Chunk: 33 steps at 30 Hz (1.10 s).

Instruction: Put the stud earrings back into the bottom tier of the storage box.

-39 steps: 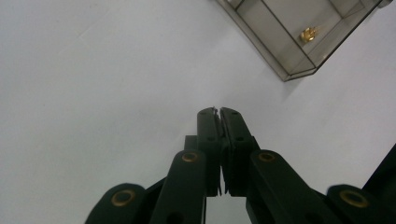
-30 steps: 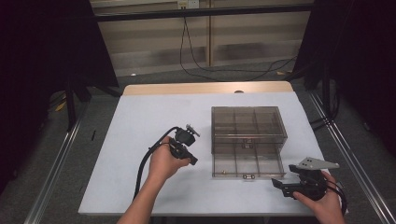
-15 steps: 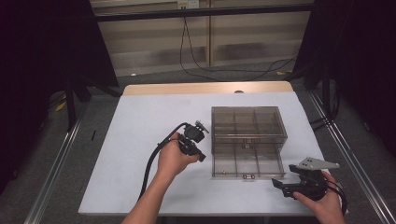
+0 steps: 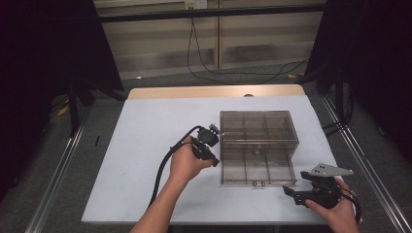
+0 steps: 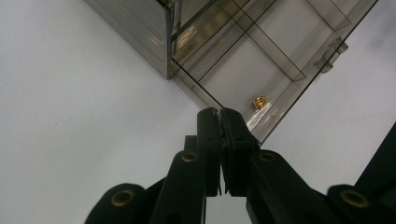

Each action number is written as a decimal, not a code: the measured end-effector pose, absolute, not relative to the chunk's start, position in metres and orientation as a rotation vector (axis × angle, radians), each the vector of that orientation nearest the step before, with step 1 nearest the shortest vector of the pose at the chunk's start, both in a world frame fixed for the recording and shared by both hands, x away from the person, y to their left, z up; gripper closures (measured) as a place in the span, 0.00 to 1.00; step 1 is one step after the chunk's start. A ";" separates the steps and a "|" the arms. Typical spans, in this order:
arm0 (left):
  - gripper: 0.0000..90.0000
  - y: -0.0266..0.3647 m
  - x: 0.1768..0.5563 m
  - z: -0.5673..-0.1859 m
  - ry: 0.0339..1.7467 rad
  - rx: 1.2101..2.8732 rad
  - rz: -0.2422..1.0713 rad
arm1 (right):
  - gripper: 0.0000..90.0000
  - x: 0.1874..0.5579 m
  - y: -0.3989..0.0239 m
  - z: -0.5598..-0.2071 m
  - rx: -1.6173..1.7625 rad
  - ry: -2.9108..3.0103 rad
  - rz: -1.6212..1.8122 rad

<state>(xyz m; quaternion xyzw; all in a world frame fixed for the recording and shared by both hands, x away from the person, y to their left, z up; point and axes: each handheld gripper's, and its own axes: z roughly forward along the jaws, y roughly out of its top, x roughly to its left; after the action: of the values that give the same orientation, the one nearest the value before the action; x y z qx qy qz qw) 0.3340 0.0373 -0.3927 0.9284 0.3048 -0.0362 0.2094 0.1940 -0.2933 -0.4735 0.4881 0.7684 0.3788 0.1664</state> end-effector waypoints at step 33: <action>0.97 0.009 0.331 -0.393 0.780 2.595 -0.109 | 0.13 0.194 -0.294 -0.473 1.389 2.189 1.077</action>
<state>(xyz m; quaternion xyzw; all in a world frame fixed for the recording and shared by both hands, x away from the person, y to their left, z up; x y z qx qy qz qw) 0.3313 0.0085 -0.3933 0.9349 0.2811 -0.0391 0.2133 0.1939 -0.2937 -0.4735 0.4879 0.7690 0.3782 0.1662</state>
